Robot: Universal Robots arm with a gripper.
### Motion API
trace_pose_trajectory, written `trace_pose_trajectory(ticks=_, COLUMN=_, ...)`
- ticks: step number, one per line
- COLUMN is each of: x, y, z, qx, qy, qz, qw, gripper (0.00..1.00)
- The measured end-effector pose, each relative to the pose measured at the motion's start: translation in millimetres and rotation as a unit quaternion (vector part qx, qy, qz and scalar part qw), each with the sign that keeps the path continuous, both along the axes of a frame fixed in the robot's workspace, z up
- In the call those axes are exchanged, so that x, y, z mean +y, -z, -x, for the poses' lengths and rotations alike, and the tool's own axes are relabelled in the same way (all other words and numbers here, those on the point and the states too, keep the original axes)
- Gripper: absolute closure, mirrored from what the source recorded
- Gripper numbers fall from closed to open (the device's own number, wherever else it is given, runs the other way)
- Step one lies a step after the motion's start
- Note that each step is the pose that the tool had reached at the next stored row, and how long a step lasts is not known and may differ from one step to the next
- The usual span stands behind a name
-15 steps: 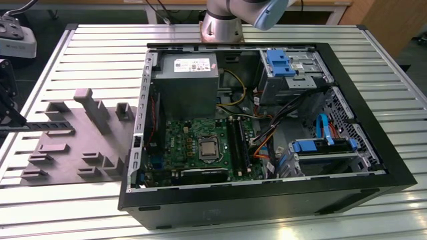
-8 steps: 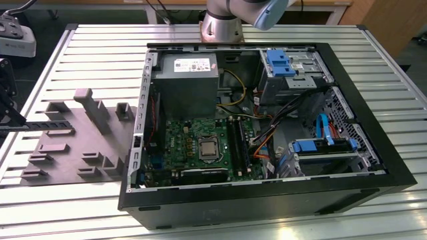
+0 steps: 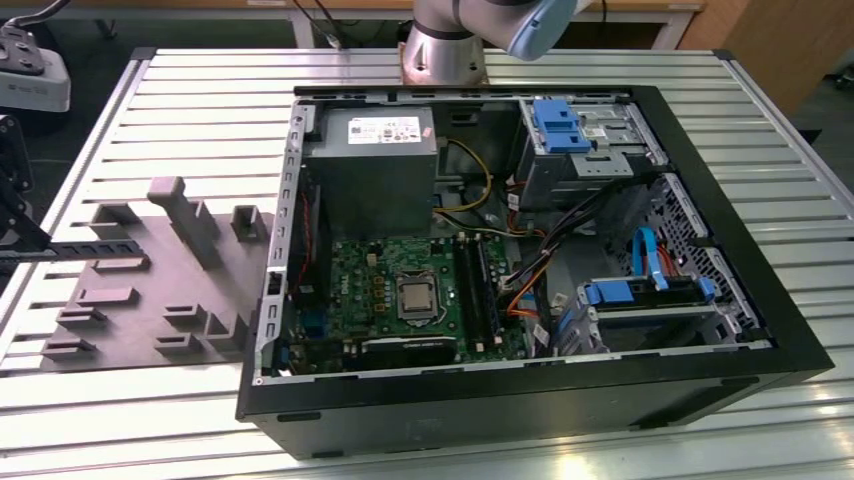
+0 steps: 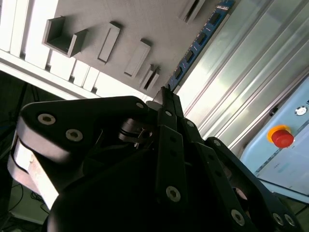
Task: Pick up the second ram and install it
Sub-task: 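Pick up the second ram and move it above second insertion slot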
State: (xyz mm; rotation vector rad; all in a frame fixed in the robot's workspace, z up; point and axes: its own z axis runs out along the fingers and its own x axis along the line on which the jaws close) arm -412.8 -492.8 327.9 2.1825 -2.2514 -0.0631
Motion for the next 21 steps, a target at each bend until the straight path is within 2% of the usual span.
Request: trace_pose_trajectory(ticks=21, x=0.1, y=-5.4, z=0.0, qx=0.0, qy=0.0, qz=0.0, qw=1.0, gripper=0.88)
